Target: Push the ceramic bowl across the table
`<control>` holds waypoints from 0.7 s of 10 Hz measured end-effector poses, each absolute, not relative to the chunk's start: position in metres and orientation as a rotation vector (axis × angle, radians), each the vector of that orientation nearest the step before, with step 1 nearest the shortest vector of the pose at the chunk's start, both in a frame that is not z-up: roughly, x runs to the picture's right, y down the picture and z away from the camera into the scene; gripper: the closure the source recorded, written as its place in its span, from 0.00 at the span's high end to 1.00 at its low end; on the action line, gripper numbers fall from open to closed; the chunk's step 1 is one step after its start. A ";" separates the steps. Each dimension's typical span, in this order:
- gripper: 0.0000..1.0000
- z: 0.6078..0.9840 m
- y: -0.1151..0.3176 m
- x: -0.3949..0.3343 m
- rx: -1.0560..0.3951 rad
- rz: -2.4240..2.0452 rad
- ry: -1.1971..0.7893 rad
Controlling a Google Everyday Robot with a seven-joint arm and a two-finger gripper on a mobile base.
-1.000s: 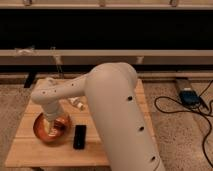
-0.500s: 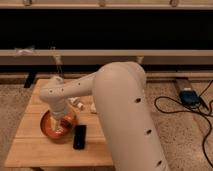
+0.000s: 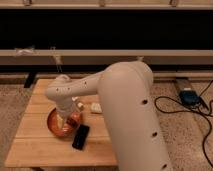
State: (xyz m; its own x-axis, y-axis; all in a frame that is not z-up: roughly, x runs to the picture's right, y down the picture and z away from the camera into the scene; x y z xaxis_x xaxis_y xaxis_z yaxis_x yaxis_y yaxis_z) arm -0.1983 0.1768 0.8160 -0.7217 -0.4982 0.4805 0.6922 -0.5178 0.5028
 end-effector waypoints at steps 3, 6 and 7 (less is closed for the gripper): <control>0.80 0.818 0.171 -0.180 -0.375 -2.203 -0.881; 0.80 0.815 0.166 -0.173 -0.339 -2.192 -0.862; 0.80 0.809 0.163 -0.176 -0.316 -2.196 -0.855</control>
State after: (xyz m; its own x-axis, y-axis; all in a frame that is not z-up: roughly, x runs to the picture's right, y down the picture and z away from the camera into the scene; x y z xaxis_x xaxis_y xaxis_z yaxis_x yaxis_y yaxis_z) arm -0.1757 0.1631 0.8093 -0.6920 -0.5564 0.4599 0.7209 -0.4997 0.4802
